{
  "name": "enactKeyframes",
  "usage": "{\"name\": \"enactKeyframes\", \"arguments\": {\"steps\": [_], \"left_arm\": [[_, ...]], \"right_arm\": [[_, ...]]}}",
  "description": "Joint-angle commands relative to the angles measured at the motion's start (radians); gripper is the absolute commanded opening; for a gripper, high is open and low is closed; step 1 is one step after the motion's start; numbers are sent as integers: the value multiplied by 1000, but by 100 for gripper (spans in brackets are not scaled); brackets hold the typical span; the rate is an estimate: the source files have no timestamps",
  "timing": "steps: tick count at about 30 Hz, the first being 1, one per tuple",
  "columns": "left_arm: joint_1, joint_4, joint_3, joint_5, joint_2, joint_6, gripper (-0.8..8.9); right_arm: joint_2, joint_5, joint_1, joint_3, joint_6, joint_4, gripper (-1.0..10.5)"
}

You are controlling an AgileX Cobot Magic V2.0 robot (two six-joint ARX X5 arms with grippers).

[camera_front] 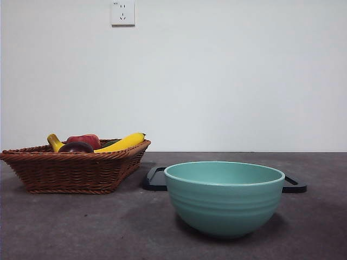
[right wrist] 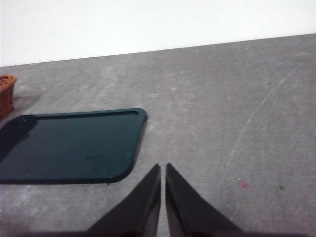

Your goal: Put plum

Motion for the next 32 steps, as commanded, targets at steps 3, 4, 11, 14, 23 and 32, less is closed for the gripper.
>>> {"name": "enactKeyframes", "arguments": {"steps": [3, 4, 11, 14, 23, 32], "left_arm": [[2, -59, 14, 30, -2, -21, 10], [2, -60, 22, 30, -2, -21, 10], [2, -86, 104, 70, 4, -31, 10], [2, -113, 160, 94, 17, -30, 10], [2, -196, 370, 186, 158, 67, 10], [-9, -388, 621, 394, 433, 237, 10]], "right_arm": [[-2, -9, 1, 3, 56, 4, 5], [-2, -9, 1, 8, 58, 4, 5], [-1, -10, 1, 82, 80, 3, 5], [1, -10, 1, 144, 80, -14, 5], [123, -94, 1, 396, 58, -226, 5], [412, -270, 2, 668, -77, -468, 5]]}}
